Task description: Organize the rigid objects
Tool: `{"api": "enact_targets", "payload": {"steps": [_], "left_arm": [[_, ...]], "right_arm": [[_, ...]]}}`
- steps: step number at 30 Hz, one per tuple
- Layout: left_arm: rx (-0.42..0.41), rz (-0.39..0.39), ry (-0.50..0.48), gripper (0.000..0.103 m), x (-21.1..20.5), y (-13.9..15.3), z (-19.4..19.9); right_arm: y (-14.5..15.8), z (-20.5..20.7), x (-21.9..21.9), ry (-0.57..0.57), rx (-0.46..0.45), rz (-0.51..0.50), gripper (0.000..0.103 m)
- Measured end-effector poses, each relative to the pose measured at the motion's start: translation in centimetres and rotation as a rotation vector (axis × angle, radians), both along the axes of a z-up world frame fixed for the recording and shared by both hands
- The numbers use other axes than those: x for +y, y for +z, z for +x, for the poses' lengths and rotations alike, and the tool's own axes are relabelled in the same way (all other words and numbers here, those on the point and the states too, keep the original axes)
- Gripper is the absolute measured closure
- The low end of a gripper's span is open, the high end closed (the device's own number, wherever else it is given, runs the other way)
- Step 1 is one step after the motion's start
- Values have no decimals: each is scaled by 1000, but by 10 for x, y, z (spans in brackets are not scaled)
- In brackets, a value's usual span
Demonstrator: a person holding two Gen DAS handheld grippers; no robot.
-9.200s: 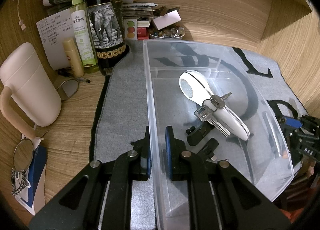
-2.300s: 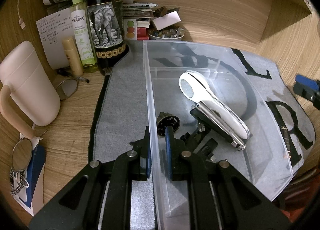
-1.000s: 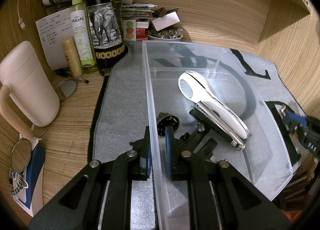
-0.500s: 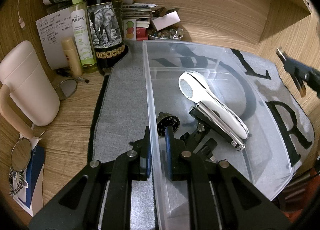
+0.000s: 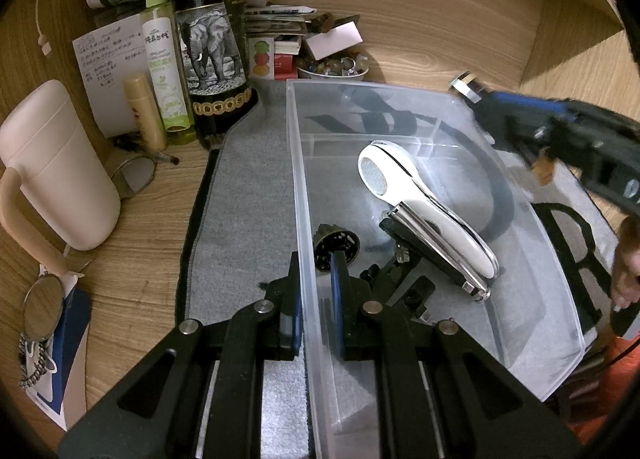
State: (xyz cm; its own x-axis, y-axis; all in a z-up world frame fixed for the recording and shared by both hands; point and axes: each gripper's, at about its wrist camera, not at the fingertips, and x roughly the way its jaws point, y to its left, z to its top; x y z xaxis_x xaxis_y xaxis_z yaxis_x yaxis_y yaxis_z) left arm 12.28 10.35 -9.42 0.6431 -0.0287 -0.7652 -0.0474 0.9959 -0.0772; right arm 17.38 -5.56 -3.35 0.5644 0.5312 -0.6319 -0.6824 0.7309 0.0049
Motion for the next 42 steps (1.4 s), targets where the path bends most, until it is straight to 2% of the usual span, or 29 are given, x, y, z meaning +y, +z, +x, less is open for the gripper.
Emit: {"api": "enact_targets", "payload": {"steps": [10,19,20,22,26,30,34,37,39,42], "left_arm": [[-1,2,3,92,2,0,-1],[2,-3,10,92,2,0,-1],[2,-5,10,92,2,0,-1],[2,-10,10,92,3,0,-1],[5,-14,10,92,3,1,0],[17,-27,9,92,4,2,2],[26,-15,11,91,3,4,4],[3,7,28,71,3,11,0],[-33,20,40,53,2,20,-5],[-94,36,46,41,-2,36,-15]], "right_arm": [[-32,16,27,96,123,-95,82],[-44,24,33,103,164,-146,81],[-44,25,33,104,166,-146,78],[-43,25,33,102,164,-141,65],[-36,18,28,95,129,-130,60],[-26,10,16,81,98,-103,48],[-17,-2,0,55,63,-66,42],[-10,-10,-11,29,40,-40,35],[-6,-16,-20,10,19,-30,34],[1,-26,-34,-23,-7,-12,31]]}}
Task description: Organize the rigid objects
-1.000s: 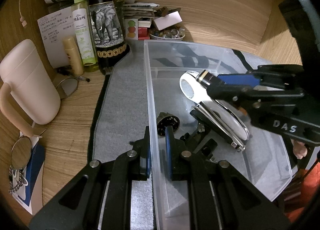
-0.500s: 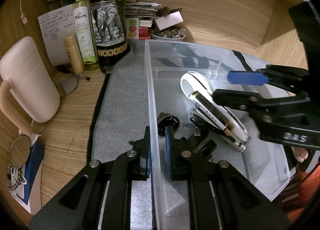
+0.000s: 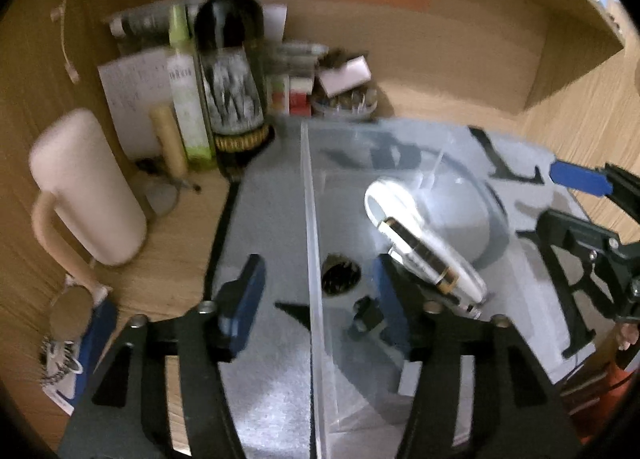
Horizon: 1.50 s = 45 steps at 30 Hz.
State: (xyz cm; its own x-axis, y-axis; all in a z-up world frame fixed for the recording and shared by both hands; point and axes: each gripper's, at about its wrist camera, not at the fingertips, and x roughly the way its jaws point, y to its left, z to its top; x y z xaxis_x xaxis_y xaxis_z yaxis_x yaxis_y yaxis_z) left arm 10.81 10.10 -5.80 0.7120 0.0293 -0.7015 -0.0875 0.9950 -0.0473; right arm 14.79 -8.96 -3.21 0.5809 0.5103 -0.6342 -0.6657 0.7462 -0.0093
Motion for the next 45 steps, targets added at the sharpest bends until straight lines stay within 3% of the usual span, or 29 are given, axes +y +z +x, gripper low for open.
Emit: {"api": "enact_targets", "payload": {"steps": [2,6,9,12,25,45], "left_arm": [[-50,4,-3,34,-5,13,-8],[-147,15,-8,20,-16,34,-22],[-221,23,-18,9,-29,46,-35],[-287,33,-33,4,-45,55,-47],[-415,2,-65,2,-85,61,-82],[-417,20,-73,1,-94,57,-82]], "right_arm": [[6,-7,-10,-31,-29,15,21],[18,-25,-32,-95,-84,59,17],[27,-38,-48,-157,-132,92,5],[33,-51,-63,-203,-179,130,0],[37,-97,-106,-330,-277,219,0],[29,-102,-110,-324,-264,246,0]]}}
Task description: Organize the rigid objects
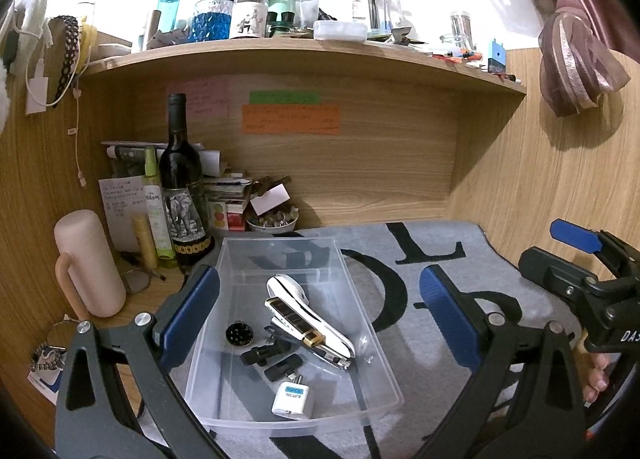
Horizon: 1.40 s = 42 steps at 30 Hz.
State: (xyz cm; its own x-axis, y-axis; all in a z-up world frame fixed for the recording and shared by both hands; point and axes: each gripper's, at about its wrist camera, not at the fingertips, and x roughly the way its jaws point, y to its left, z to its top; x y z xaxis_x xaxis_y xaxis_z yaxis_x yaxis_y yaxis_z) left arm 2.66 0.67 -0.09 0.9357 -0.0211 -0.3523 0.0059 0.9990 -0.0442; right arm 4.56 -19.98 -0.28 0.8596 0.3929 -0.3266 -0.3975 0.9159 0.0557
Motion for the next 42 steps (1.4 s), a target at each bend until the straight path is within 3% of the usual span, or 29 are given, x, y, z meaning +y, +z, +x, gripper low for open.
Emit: {"api": "enact_targets", "payload": {"steps": [42], "left_arm": [[4,-20,-11,0,-1,1,5]], "right_arm": [[2,4,-3,-31,15,35,0]]}}
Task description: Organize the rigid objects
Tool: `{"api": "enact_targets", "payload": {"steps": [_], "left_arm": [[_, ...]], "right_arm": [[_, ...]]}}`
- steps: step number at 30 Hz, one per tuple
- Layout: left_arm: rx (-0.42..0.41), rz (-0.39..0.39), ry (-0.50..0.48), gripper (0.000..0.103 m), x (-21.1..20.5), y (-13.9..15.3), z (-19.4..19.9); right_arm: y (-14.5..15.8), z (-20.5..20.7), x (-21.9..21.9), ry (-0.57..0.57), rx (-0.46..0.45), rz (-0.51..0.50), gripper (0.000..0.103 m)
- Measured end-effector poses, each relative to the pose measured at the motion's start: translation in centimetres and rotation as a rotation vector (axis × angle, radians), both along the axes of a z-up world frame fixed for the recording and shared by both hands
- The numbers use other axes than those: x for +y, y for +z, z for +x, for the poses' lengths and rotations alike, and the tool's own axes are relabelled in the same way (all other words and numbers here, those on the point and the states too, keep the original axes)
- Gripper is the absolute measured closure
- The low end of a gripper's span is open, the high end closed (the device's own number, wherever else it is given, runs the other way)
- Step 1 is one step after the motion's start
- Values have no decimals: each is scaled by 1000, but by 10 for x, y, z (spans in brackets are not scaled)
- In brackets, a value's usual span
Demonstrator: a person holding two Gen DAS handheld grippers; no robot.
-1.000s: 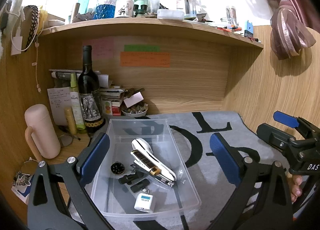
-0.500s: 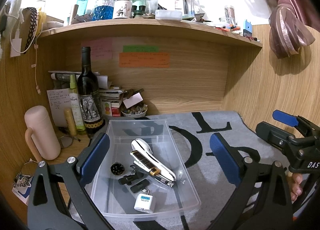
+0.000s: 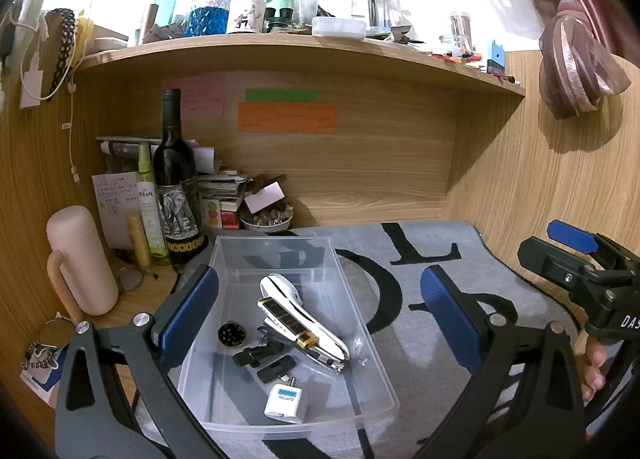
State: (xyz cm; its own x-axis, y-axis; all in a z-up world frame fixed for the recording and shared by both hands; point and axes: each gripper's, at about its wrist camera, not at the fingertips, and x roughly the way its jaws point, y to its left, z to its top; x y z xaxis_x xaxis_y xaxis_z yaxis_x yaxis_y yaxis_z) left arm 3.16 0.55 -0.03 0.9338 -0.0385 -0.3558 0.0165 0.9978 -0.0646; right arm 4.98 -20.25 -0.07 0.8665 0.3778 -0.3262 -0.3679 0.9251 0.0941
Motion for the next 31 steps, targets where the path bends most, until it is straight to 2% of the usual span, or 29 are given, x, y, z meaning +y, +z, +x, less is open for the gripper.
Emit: {"api": "enact_targets", "payload": {"steps": [31], "left_arm": [[11,-27,-43,0,2,-4,2]], "right_arm": [[-3,1,13,12,13,-25,0]]}}
